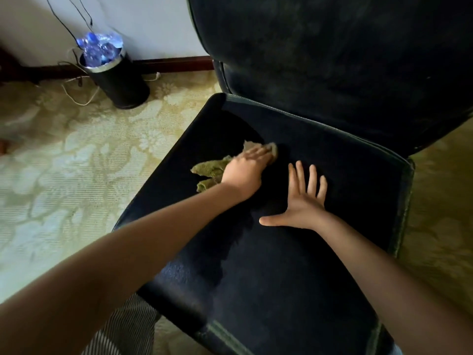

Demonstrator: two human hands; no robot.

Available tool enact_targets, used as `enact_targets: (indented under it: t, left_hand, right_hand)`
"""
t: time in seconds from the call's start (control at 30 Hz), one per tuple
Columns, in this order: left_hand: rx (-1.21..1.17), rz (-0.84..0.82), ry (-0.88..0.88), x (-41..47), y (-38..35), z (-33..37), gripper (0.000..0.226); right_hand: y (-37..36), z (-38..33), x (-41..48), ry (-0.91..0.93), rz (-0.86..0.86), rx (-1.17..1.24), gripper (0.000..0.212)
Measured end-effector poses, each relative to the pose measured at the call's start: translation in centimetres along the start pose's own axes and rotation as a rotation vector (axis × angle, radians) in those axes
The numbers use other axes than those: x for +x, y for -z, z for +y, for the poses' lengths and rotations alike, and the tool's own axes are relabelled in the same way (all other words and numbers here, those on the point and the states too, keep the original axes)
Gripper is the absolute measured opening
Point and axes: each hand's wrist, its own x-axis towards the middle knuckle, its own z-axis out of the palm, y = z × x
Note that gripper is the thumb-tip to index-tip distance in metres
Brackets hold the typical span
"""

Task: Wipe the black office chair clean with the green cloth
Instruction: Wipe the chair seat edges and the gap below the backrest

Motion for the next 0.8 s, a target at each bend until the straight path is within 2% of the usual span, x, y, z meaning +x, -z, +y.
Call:
enact_targets:
  t: [0.17,0.3,0.5,0.73,0.8]
  left_hand:
    - [0.038,-0.091,-0.067,-2.8,0.0,0.0,0.049]
    - [0.020,-0.127,-0.093,-3.6,1.6,-2.7,0.045]
    - [-0.012,-0.001,0.230,-0.5,3.4,-8.0,0.047]
    - [-0.068,0.060,0.496,8.4,3.8,-9.1,0.046]
    - [-0.074,0.055,0.498,9.2,3.7,-8.1,0.048]
  right_hand:
    - [0.4,-0.4,0.1,-0.018,-0.030,-0.022,0.141]
    - [0.3,-0.5,0.3,-0.026,-0.055,-0.035,0.139]
    - [0.6,-0.6,0.4,-0.033,-0.109,-0.039,0.137]
    - [0.5,-0.4,0.6,-0.008,-0.106,-0.032,0.136]
    - [0.4,-0.4,0.7,-0.009,-0.106,-0.034,0.137]
